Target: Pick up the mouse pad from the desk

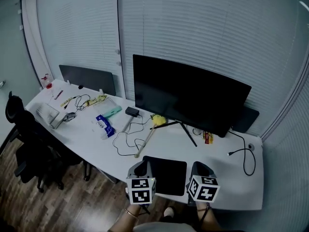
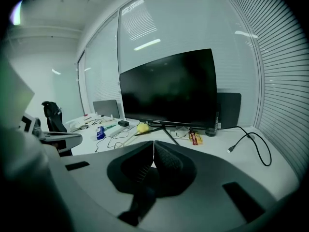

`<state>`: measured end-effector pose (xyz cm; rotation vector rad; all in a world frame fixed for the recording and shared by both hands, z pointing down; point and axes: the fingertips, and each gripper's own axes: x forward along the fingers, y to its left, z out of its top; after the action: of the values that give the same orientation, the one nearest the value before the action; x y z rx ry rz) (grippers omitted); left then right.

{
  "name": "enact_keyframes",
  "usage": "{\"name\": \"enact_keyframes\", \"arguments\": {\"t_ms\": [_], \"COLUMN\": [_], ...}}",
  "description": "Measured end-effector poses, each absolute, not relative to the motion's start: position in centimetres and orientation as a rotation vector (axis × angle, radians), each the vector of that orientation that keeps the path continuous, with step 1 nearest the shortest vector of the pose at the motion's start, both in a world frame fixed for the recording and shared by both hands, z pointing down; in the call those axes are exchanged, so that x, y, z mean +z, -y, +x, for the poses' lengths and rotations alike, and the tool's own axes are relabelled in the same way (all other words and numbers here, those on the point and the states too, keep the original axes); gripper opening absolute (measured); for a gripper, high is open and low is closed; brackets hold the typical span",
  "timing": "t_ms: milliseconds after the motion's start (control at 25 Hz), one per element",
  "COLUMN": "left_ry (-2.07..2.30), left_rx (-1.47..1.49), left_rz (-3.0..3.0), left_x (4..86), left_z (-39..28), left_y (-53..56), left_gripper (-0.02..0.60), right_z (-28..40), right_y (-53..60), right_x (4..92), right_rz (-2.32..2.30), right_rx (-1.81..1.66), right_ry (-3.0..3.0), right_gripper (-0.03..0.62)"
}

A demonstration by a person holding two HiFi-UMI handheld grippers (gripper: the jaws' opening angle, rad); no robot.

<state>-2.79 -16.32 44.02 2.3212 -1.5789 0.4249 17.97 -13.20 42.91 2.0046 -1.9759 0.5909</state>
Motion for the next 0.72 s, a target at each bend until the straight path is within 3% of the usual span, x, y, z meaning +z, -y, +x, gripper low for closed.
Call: {"name": "enact_keyframes", "arguments": {"t_ms": [720], "left_ry": [1.657], "left_rx": [0.508], "left_rz": [2.181], "left_x": [46.1], "left_z": [-1.5], "left_y": [20.6], "left_gripper": [0.018], "right_z": [18.9], "right_y": [20.2], "right_x": [45.1], "right_rz": [1.831], "right_rx": [0.647], "right_ry": [2.068], "right_gripper": [0.034]}}
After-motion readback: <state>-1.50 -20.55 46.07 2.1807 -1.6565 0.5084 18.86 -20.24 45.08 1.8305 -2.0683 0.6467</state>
